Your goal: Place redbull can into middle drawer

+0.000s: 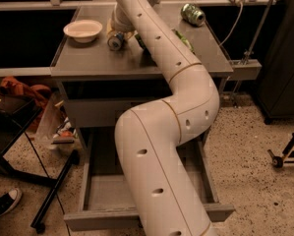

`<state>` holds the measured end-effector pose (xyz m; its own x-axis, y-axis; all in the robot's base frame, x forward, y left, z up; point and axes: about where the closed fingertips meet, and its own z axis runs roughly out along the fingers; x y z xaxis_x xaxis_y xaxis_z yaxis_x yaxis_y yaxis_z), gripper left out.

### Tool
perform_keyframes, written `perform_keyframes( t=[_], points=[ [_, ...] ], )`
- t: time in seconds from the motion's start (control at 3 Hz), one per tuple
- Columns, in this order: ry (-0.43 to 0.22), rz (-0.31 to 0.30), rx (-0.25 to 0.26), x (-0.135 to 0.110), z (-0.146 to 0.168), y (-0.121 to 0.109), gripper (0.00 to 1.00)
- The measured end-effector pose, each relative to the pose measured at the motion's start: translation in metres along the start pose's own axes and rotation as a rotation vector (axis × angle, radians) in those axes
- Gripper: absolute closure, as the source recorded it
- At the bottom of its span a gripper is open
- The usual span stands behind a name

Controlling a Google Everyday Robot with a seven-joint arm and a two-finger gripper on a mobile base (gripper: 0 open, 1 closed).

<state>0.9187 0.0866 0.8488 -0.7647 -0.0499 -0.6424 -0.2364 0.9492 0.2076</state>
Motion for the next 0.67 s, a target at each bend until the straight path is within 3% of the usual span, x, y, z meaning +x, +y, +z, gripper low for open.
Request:
perform_keyframes(
  t=[0.33, 0.67],
  points=[
    [0.000, 0.000, 0.001, -0.001, -0.003, 0.001, 1.00],
    [0.011, 0.016, 0.032, -0.002, -0.017, -0.010, 1.00]
  ],
)
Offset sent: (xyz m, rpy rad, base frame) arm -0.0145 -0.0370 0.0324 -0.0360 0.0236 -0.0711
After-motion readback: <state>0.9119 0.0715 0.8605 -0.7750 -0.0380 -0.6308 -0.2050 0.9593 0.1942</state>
